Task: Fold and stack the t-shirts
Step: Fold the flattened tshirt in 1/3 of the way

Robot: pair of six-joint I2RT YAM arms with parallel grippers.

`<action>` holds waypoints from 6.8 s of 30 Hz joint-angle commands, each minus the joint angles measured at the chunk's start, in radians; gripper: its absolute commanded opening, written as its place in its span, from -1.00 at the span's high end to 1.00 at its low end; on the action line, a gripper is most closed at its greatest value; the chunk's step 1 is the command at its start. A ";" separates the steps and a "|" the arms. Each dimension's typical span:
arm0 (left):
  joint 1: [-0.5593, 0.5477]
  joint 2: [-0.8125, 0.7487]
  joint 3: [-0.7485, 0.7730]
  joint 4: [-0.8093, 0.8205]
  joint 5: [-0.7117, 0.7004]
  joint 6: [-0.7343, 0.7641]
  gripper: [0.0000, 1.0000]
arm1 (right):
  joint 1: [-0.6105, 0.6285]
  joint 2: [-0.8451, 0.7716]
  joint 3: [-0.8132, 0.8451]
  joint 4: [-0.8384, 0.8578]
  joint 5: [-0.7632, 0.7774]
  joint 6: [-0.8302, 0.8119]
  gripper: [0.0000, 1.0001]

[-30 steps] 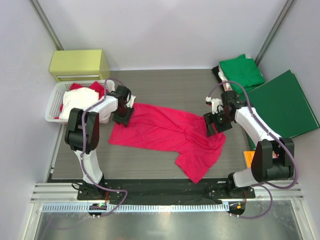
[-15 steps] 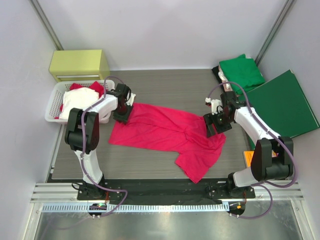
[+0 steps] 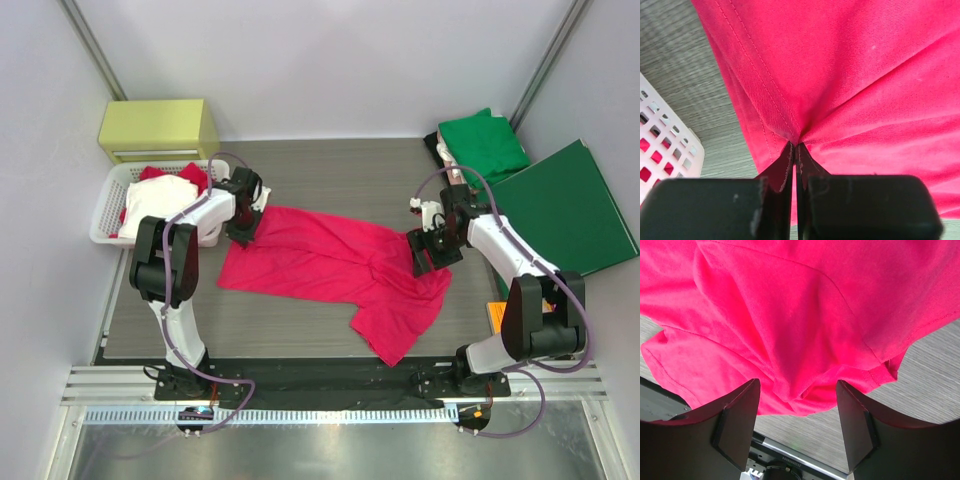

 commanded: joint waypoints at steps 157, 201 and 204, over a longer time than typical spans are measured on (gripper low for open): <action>-0.063 -0.044 0.106 0.086 0.251 0.057 -0.66 | -0.023 0.083 0.099 0.022 0.047 -0.047 -0.54; -0.017 0.326 0.467 0.030 0.100 0.024 -0.75 | -0.061 0.879 0.949 0.013 0.108 0.117 -0.51; 0.000 0.382 0.619 -0.024 0.111 0.024 -0.75 | -0.067 0.924 1.007 0.005 0.108 0.118 -0.51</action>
